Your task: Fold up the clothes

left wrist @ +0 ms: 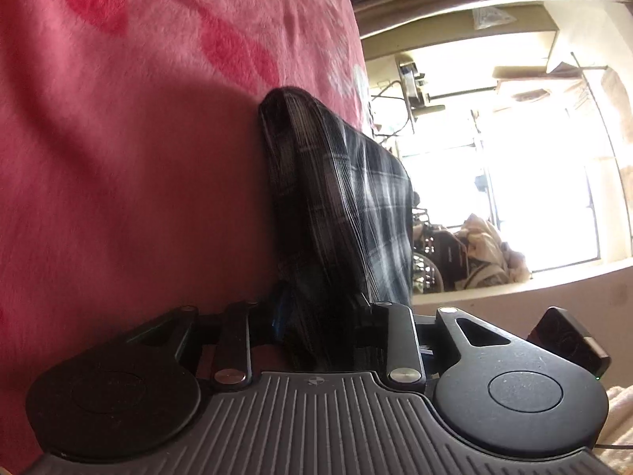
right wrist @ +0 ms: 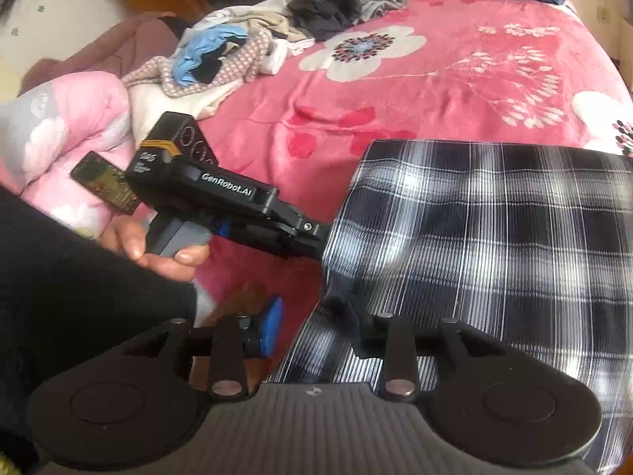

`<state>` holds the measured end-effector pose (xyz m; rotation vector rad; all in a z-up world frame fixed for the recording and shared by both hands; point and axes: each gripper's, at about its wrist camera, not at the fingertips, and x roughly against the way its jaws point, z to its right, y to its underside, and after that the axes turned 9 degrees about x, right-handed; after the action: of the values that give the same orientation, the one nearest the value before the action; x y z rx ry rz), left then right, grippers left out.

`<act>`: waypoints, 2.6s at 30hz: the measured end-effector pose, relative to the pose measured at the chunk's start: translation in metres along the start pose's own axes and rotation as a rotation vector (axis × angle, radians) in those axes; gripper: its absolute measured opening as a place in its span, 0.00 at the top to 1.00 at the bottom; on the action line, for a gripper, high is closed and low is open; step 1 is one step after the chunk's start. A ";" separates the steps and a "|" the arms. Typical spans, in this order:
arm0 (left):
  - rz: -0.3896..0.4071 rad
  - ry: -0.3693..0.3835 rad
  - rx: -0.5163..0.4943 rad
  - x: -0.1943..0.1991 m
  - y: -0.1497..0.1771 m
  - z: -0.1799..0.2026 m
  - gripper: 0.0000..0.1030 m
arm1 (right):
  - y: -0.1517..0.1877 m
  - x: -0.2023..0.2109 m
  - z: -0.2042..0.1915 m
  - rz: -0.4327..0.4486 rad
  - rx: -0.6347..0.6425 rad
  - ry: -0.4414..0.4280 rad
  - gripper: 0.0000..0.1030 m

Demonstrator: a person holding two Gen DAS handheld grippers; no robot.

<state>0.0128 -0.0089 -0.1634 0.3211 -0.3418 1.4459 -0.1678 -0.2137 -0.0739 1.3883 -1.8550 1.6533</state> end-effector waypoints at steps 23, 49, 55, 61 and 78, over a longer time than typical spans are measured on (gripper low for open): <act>-0.152 -0.347 -0.648 -0.001 0.068 0.069 0.63 | 0.015 -0.008 -0.047 -0.075 0.252 0.085 0.64; -0.159 -0.306 -0.730 -0.013 0.081 0.062 0.67 | 0.018 0.000 -0.028 -0.064 0.070 0.015 0.96; -0.104 -0.362 -0.590 0.026 0.071 0.048 0.66 | 0.018 -0.020 -0.041 -0.138 0.178 0.008 0.70; 0.055 -0.360 -0.539 0.050 0.054 0.068 0.66 | 0.026 -0.003 -0.063 -0.113 0.266 -0.027 0.56; -0.128 -0.370 -0.818 -0.032 0.095 0.113 0.61 | 0.059 0.092 0.033 0.043 -0.228 0.341 0.74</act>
<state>-0.0881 -0.0751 -0.0734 -0.0640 -1.1463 1.0098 -0.2476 -0.2916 -0.0503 0.9163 -1.8126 1.5273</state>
